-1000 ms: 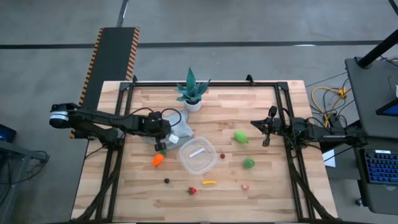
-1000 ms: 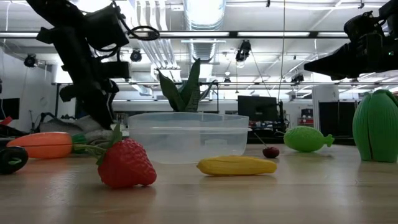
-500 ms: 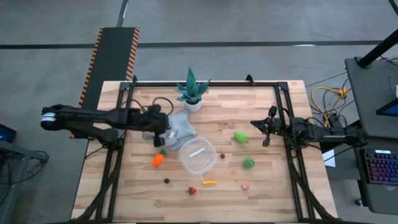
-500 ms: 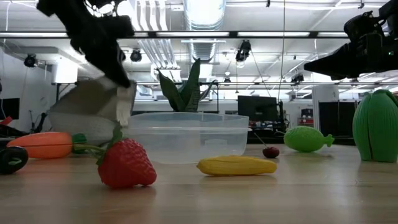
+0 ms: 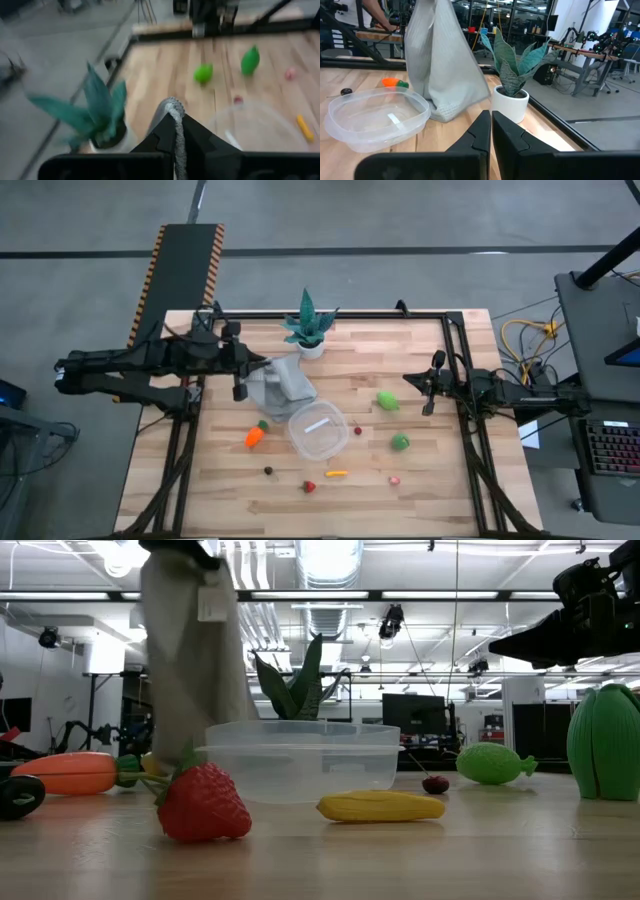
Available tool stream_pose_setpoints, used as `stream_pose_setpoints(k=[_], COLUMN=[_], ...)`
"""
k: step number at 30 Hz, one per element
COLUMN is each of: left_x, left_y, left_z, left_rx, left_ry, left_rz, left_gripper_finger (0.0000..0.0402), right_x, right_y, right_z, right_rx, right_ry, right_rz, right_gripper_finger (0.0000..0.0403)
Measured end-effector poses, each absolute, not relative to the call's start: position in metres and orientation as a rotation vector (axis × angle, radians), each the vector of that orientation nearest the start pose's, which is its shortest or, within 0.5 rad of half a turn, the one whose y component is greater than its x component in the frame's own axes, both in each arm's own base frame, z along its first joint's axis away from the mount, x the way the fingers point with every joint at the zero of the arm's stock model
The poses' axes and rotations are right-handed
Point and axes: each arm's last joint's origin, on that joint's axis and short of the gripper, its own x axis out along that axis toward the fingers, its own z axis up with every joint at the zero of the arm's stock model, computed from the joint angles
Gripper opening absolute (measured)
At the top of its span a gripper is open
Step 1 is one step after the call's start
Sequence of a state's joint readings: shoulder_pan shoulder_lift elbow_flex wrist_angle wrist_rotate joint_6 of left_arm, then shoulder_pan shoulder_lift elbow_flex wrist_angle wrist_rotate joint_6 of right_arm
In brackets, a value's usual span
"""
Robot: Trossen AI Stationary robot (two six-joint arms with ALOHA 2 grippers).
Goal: Pick and placing Produce into tupperware
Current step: Move the gray microfiber cloth to the top left of the table
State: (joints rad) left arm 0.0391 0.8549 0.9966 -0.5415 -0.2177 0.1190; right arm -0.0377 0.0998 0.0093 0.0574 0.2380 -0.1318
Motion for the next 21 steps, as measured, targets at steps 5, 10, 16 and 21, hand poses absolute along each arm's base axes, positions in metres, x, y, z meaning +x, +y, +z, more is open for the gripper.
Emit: stream_pose_setpoints(k=[5,10,16,21], left_x=[0.167,0.168,0.169,0.169], left_y=[0.013,0.013,0.013,0.013], left_z=[0.378,0.393,0.409,0.417], left_rx=[0.198,0.217,0.294,0.305], left_ry=[0.337,0.260,0.111,0.038], left_rz=[0.227,0.231,0.244,0.255], left_gripper_finger=[0.0000,0.0000,0.0000,0.0000], right_x=[0.102,0.102,0.102,0.102], right_y=[-0.011,-0.011,-0.011,-0.011], right_z=[0.164,0.164,0.164,0.164], right_rx=[-0.134,-0.135,-0.135,-0.134], right_ry=[0.051,0.052,0.053,0.053], right_rz=[-0.273,-0.273,-0.273,-0.273], right_gripper_finger=[0.0009,0.0009,0.0009,0.0009])
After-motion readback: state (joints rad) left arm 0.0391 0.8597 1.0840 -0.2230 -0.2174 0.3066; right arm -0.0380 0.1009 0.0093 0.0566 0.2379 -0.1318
